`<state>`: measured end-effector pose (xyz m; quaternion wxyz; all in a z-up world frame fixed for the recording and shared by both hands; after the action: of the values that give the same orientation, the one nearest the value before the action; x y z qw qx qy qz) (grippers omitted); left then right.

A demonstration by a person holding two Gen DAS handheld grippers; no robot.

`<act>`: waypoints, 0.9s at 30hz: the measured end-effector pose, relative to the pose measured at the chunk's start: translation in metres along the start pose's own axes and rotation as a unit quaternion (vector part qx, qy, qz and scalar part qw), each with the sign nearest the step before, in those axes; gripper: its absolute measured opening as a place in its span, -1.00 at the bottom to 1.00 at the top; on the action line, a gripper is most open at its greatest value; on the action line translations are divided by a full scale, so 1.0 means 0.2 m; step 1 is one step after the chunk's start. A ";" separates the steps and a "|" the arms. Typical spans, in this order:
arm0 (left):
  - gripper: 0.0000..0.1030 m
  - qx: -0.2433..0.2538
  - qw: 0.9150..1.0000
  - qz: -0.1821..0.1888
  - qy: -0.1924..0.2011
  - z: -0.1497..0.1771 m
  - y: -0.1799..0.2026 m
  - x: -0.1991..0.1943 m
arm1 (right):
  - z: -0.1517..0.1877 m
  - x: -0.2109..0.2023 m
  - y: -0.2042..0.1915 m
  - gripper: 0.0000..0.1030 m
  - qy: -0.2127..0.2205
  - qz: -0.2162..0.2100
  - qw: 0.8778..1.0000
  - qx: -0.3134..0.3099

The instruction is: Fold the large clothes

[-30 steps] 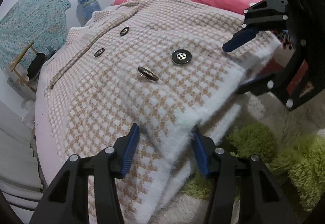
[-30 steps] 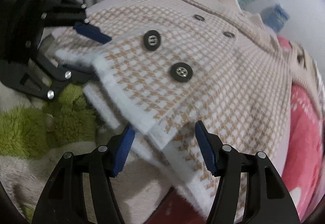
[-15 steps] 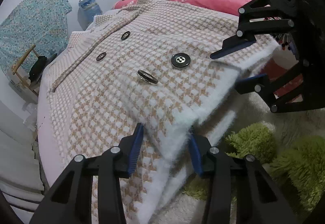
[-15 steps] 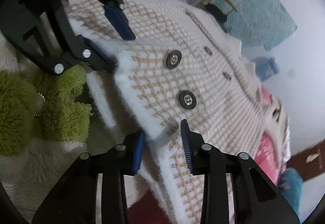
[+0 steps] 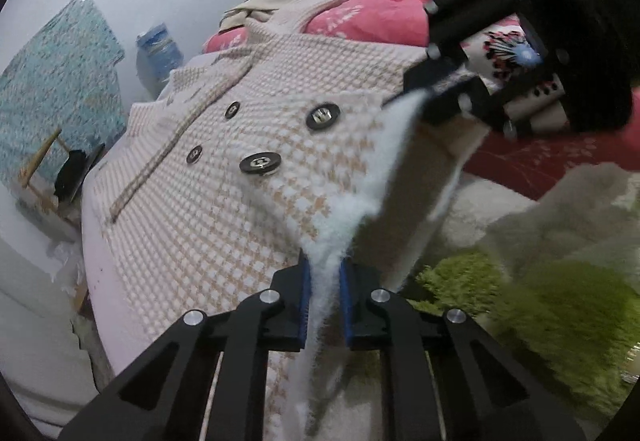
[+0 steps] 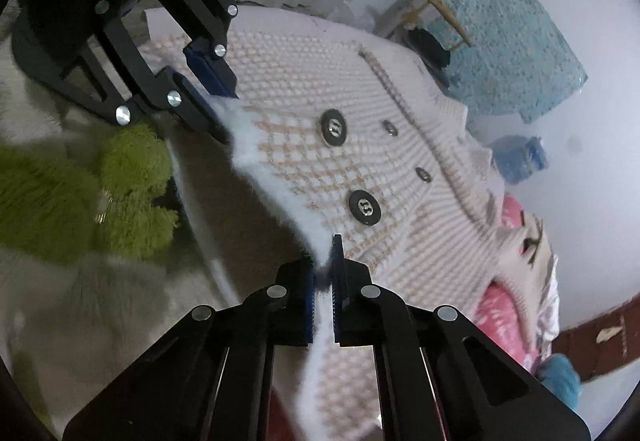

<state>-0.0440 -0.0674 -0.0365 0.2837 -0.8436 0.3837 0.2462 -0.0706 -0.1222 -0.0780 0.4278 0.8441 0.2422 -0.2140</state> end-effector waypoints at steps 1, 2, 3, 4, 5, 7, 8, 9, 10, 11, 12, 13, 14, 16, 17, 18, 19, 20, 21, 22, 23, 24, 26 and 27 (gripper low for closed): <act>-0.78 0.002 1.000 0.004 0.000 0.00 0.00 -0.01 | 0.00 -0.01 0.01 -0.91 -0.002 -0.007 1.000 -0.001; -0.78 0.003 1.000 0.009 -0.001 -0.01 0.00 -0.01 | 0.01 -0.02 0.03 -0.91 -0.005 -0.018 1.000 -0.003; -0.78 0.003 1.000 0.017 -0.004 -0.01 0.01 -0.01 | 0.02 -0.01 0.03 -0.91 -0.008 -0.026 1.000 -0.005; -0.78 0.006 1.000 0.022 -0.010 0.00 0.02 0.01 | 0.04 0.01 0.01 -0.91 -0.020 -0.044 0.999 -0.010; -0.78 0.012 0.999 0.025 -0.018 0.01 0.04 0.03 | 0.06 0.04 -0.02 -0.91 -0.029 -0.053 0.998 -0.020; -0.78 0.027 0.998 0.034 -0.038 0.06 0.09 0.10 | 0.12 0.10 -0.09 -0.91 -0.050 -0.074 0.995 -0.037; -0.78 0.031 0.997 0.040 -0.051 0.09 0.12 0.14 | 0.14 0.13 -0.12 -0.91 -0.059 -0.082 0.994 -0.039; -0.78 0.037 0.997 0.042 -0.062 0.13 0.14 0.18 | 0.17 0.18 -0.15 -0.91 -0.069 -0.092 0.992 -0.045; -0.78 0.040 0.996 0.041 -0.063 0.15 0.14 0.19 | 0.18 0.20 -0.16 -0.91 -0.073 -0.097 0.991 -0.047; -0.78 0.039 0.996 0.042 -0.063 0.15 0.14 0.20 | 0.19 0.23 -0.17 -0.91 -0.079 -0.104 0.990 -0.044; -0.77 0.032 0.996 0.046 -0.064 0.14 0.13 0.20 | 0.19 0.23 -0.16 -0.91 -0.080 -0.108 0.990 -0.042; -0.74 0.018 0.996 0.054 -0.065 0.13 0.11 0.19 | 0.18 0.23 -0.15 -0.91 -0.085 -0.116 0.989 -0.033; -0.73 0.006 0.996 0.062 -0.065 0.12 0.10 0.18 | 0.17 0.23 -0.13 -0.89 -0.088 -0.121 0.988 -0.026; -0.57 -0.020 0.995 0.074 -0.068 0.12 0.05 0.15 | 0.16 0.25 -0.07 -0.83 -0.093 -0.131 0.987 -0.007; -0.55 -0.033 0.993 0.083 -0.071 0.12 0.03 0.14 | 0.16 0.25 -0.06 -0.76 -0.098 -0.135 0.986 0.005; -0.46 -0.043 0.993 0.088 -0.071 0.12 0.01 0.12 | 0.17 0.25 -0.04 -0.72 -0.100 -0.137 0.985 0.013; -0.29 -0.050 0.992 0.089 -0.070 0.12 -0.01 0.09 | 0.16 0.22 -0.02 -0.58 -0.102 -0.147 0.983 0.031; -0.21 -0.057 0.992 0.088 -0.066 0.12 -0.04 0.06 | 0.15 0.20 0.00 -0.40 -0.100 -0.151 0.982 0.043; -0.07 -0.063 0.992 0.088 -0.062 0.12 -0.06 0.04 | 0.13 0.16 0.04 -0.30 -0.092 -0.155 0.981 0.066; 0.00 -0.076 0.991 0.091 -0.054 0.12 -0.09 -0.01 | 0.12 0.13 0.07 -0.19 -0.083 -0.156 0.980 0.086; 0.02 -0.089 0.990 0.094 -0.048 0.12 -0.13 -0.03 | 0.11 0.10 0.11 -0.16 -0.074 -0.157 0.979 0.110; 0.03 -0.102 0.989 0.098 -0.042 0.11 -0.17 -0.05 | 0.10 0.07 0.15 -0.16 -0.066 -0.157 0.976 0.136; 0.05 -0.138 0.985 0.102 -0.024 0.09 -0.27 -0.08 | 0.09 0.06 0.30 -0.11 -0.043 -0.149 0.964 0.217; 0.06 -0.152 0.983 0.100 -0.018 0.08 -0.31 -0.07 | 0.10 0.07 0.38 -0.08 -0.034 -0.140 0.955 0.261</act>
<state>-0.0072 -0.0156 -0.0210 0.1333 -0.8296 0.4190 0.3442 -0.0175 -0.1761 -0.0497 0.1668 0.8763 0.2788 -0.3558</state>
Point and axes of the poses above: each gripper's, at about its wrist camera, not at the fingertips, and x roughly the way its jaws point, y to its right, z to its underside, the point moved 4 cm from there along x, roughly the way its jaws point, and after that the axes turned 11 degrees about y, right-handed, at the moved point
